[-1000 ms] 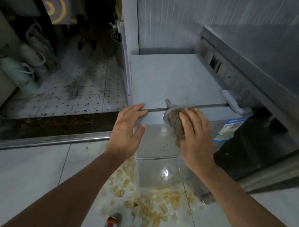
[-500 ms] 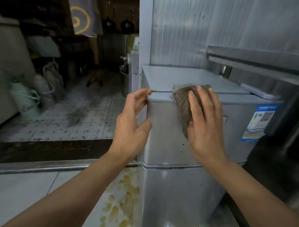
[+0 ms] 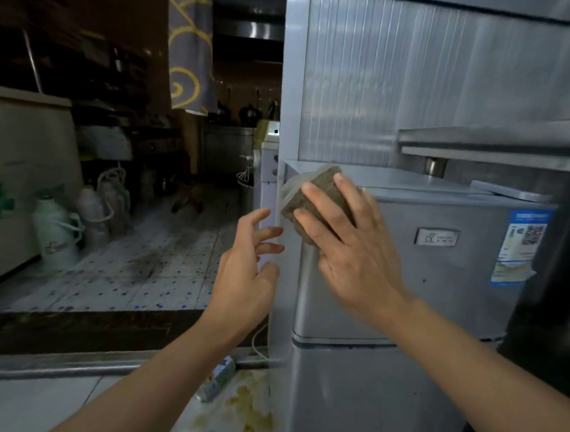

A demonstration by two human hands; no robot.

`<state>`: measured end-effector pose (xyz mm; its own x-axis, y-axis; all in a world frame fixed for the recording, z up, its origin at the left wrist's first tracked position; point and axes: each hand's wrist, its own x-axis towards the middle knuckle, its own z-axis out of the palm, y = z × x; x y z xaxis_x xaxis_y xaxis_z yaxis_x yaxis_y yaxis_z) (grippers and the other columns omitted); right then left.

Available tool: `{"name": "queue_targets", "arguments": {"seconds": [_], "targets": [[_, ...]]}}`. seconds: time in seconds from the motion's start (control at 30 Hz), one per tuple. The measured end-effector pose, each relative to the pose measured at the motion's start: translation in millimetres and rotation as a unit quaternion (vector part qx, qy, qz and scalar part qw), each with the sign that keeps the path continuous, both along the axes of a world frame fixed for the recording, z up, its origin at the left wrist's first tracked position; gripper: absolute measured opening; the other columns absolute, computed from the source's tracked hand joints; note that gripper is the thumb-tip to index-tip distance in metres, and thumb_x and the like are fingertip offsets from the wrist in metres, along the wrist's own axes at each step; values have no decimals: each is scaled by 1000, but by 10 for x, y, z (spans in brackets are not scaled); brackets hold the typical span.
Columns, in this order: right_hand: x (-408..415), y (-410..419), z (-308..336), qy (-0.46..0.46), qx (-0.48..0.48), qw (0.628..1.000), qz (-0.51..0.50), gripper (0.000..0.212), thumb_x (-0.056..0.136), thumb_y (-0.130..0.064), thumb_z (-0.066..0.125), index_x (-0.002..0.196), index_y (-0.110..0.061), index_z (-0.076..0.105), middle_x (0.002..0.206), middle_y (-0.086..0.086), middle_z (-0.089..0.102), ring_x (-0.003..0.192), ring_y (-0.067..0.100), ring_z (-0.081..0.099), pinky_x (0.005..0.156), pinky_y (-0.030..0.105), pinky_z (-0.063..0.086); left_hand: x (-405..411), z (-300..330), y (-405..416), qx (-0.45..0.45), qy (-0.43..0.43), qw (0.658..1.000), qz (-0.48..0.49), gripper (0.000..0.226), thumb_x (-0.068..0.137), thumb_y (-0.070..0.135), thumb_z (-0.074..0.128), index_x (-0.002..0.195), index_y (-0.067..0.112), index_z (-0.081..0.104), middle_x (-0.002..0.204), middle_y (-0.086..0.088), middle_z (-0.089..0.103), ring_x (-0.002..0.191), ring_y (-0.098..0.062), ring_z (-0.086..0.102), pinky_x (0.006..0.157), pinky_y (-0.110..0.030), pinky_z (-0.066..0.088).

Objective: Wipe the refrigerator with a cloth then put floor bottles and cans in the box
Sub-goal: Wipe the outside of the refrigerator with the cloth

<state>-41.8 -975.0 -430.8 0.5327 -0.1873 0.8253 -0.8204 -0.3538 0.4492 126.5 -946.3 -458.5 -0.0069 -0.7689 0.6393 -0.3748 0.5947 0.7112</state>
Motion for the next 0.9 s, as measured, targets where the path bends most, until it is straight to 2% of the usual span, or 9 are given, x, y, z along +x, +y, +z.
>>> {"name": "queue_targets", "arguments": {"seconds": [0.13, 0.23, 0.37, 0.47, 0.53, 0.67, 0.73, 0.8, 0.9], "targets": [[-99, 9, -639, 97, 27, 995, 0, 55, 79, -16, 40, 133, -20, 48, 149, -1, 36, 142, 28, 17, 116, 46, 11, -28, -64, 86, 6, -41, 999, 11, 66, 84, -2, 50, 135, 35, 29, 126, 15, 50, 112, 5, 50, 93, -16, 42], [-289, 78, -1226, 179, 63, 982, -18, 65, 76, -17, 43, 141, -24, 37, 153, -5, 28, 144, 26, 14, 116, 43, 11, -73, -115, 147, -4, -72, 996, 47, 65, 85, 0, 49, 134, 39, 30, 128, 18, 47, 116, 3, 45, 94, -21, 40], [-509, 56, -1194, 201, 61, 978, -12, 73, 76, -17, 43, 147, -24, 24, 155, -7, 18, 144, 20, 13, 117, 41, 8, -184, -64, 191, -18, -119, 989, 81, 71, 86, 0, 48, 138, 42, 26, 140, 14, 38, 126, 0, 36, 100, -24, 38], [-551, 10, -849, 122, 38, 992, -13, 73, 78, -14, 46, 147, -21, 24, 156, -3, 21, 143, 21, 17, 117, 43, 7, -316, 94, 169, -65, -140, 984, 91, 75, 87, -1, 48, 143, 40, 20, 152, 18, 20, 138, 2, 19, 108, -14, 21], [-539, -16, -594, 43, 13, 999, -4, 66, 83, -15, 48, 146, -19, 28, 155, 0, 25, 143, 23, 19, 116, 45, 7, -395, 203, 135, -95, -129, 982, 96, 73, 88, -1, 47, 145, 36, 20, 152, 18, 19, 138, 4, 15, 108, -9, 17], [-331, -48, -255, -93, 1, 996, 1, 71, 83, -17, 55, 147, -18, 25, 156, 0, 18, 145, 24, 11, 117, 47, 8, -519, 347, 72, -121, -83, 985, 89, 66, 88, -1, 47, 143, 30, 27, 139, 15, 36, 132, 0, 28, 109, -16, 23], [-283, -46, -221, -109, 8, 994, 13, 70, 84, -18, 56, 147, -17, 26, 156, 2, 18, 145, 26, 11, 116, 48, 10, -580, 369, 53, -144, -88, 980, 105, 61, 82, 2, 48, 138, 26, 38, 130, 15, 42, 126, -4, 35, 106, -18, 26], [-420, -42, -253, -97, 8, 995, 11, 64, 86, -18, 51, 146, -17, 28, 156, 2, 20, 145, 25, 12, 116, 48, 10, -614, 363, 34, -170, -109, 970, 139, 54, 78, 10, 48, 130, 22, 46, 128, 9, 47, 122, -10, 38, 106, -27, 31], [-889, -37, -365, -133, 13, 991, -16, 55, 89, -19, 41, 143, -17, 30, 154, 2, 21, 144, 26, 12, 117, 50, 7, -615, 339, -4, -186, -130, 956, 185, 51, 78, 20, 49, 129, 20, 48, 130, 3, 49, 122, -13, 37, 103, -35, 34]]}}
